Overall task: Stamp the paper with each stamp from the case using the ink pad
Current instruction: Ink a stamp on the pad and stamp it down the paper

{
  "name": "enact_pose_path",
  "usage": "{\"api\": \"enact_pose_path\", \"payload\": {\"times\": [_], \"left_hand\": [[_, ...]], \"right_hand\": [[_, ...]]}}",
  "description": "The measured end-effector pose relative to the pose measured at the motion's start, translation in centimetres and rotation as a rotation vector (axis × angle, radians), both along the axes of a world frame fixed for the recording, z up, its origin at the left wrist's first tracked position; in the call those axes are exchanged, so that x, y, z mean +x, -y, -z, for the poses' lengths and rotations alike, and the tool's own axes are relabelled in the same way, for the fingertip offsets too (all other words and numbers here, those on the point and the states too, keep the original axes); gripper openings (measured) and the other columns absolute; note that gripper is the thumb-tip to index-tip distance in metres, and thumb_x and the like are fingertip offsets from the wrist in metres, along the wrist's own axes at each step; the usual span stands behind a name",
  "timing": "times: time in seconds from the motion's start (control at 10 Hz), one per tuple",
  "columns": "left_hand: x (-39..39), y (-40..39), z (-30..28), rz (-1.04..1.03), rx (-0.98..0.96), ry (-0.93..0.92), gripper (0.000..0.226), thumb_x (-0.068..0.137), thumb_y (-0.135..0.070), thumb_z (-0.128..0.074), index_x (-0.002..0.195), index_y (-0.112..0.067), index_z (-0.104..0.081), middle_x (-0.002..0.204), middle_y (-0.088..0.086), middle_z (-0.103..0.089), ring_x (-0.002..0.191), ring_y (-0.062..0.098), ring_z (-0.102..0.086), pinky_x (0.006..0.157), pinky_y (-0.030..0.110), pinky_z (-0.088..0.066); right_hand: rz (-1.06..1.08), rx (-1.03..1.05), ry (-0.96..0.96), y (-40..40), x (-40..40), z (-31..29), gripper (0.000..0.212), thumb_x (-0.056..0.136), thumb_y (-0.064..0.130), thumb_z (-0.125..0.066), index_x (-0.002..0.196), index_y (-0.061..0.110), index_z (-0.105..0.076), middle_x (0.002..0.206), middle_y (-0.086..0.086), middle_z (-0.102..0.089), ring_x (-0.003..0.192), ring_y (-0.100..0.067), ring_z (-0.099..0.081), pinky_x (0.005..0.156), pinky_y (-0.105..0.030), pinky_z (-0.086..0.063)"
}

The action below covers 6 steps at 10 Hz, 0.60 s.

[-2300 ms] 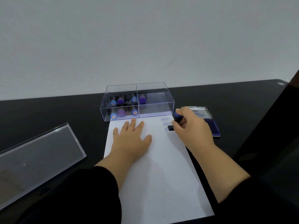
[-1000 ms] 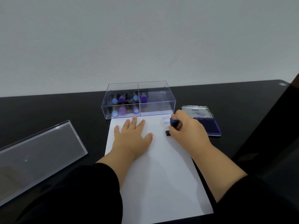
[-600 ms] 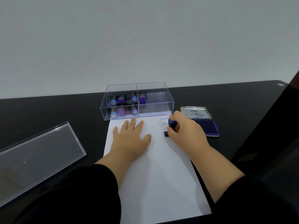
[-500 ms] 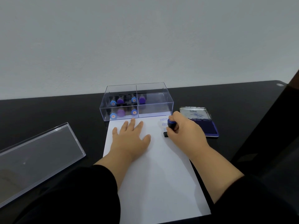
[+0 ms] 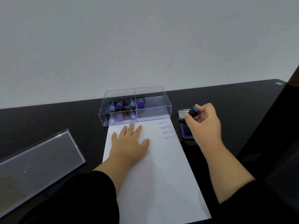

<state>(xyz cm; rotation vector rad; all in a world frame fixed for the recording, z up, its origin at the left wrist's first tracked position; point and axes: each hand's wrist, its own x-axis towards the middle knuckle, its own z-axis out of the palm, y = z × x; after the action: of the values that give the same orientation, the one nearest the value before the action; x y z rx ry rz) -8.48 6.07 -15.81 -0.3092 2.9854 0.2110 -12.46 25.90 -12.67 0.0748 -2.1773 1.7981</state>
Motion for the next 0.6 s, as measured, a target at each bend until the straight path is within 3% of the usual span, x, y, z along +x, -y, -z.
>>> {"api": "enact_pose_path", "payload": {"times": [0.6], "left_hand": [[-0.12, 0.07, 0.1, -0.005, -0.007, -0.004, 0.06, 0.098, -0.053, -0.02, 0.151, -0.035, 0.0, 0.159, -0.007, 0.009, 0.146, 0.015, 0.008, 0.118, 0.045, 0.005]], "right_hand": [[-0.013, -0.099, 0.035, -0.29, -0.47, 0.06, 0.03, 0.085, 0.011, -0.065, 0.107, 0.02, -0.047, 0.07, 0.007, -0.055, 0.066, -0.004, -0.057, 0.061, -0.018, -0.044]]}}
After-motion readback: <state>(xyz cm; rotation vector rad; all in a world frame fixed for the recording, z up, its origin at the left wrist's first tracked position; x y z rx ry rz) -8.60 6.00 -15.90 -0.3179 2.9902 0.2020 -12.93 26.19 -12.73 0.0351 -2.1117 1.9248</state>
